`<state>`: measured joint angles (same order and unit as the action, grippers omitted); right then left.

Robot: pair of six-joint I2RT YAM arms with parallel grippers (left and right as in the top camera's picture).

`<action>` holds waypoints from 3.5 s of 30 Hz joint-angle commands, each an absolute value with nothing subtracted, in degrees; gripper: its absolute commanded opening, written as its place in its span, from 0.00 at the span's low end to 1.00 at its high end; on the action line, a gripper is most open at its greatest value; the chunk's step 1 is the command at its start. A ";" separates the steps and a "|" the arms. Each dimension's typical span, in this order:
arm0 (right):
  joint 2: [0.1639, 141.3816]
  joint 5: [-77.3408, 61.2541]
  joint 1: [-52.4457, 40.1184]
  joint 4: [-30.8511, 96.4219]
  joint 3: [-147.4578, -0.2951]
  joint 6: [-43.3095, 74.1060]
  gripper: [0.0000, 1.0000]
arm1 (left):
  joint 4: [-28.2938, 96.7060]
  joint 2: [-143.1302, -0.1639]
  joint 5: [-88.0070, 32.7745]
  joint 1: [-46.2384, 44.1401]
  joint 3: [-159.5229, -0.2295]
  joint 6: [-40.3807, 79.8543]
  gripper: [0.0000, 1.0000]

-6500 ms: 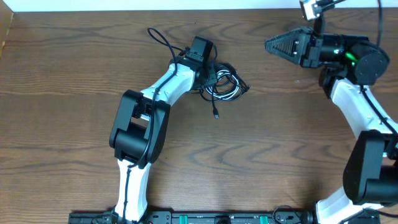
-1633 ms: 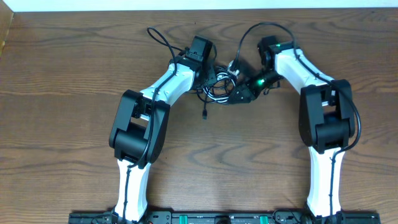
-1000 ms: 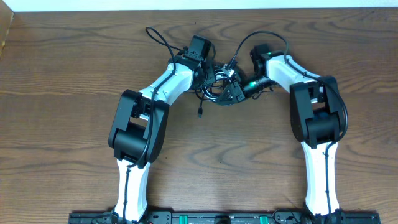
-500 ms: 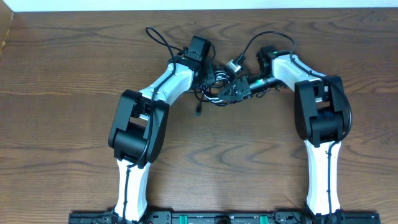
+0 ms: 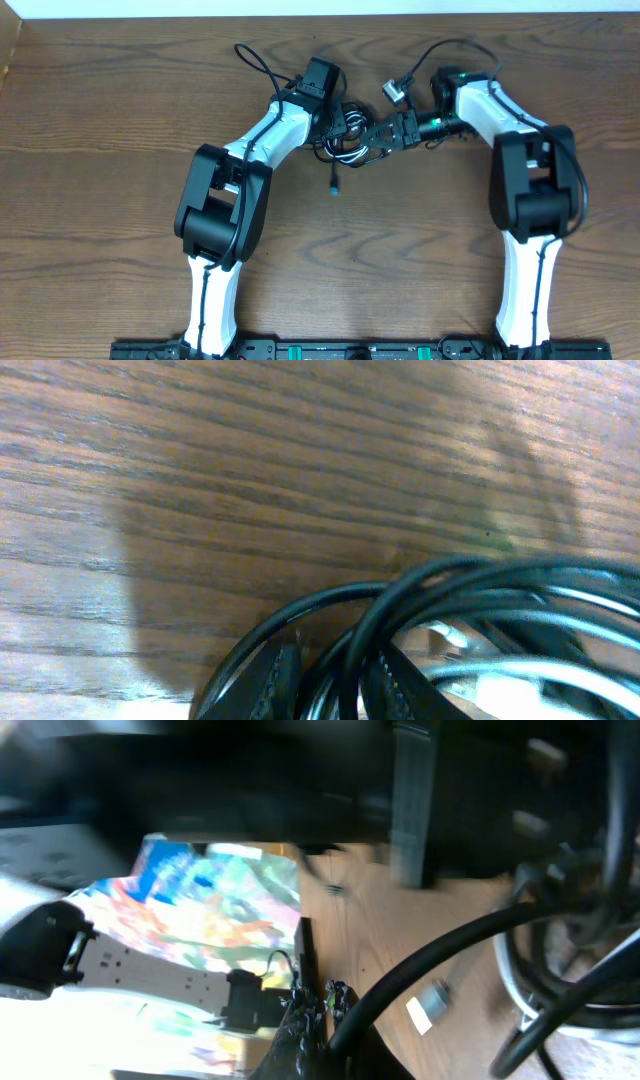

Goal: Untangle cables

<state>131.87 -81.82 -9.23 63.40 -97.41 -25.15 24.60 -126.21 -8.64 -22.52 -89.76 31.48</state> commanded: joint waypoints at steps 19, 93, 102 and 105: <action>105.12 -78.02 -8.67 61.47 -97.86 -20.18 0.01 | 26.74 -127.92 -7.49 -22.11 -88.44 31.73 0.28; 105.14 -11.60 -8.38 42.33 -75.83 15.44 0.72 | 33.74 -113.89 -19.79 -29.36 -88.49 31.59 0.07; 105.14 -13.41 -8.51 41.36 -75.83 21.23 0.66 | 33.65 -112.49 -27.99 -26.04 -88.49 31.29 0.08; 105.14 -16.36 -8.51 41.08 -75.83 21.23 0.67 | 33.41 -112.49 -28.08 -26.11 -88.49 31.29 0.07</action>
<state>105.08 -12.53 -8.16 41.43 -76.09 19.22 33.56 -112.95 -25.12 -26.13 -88.60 32.53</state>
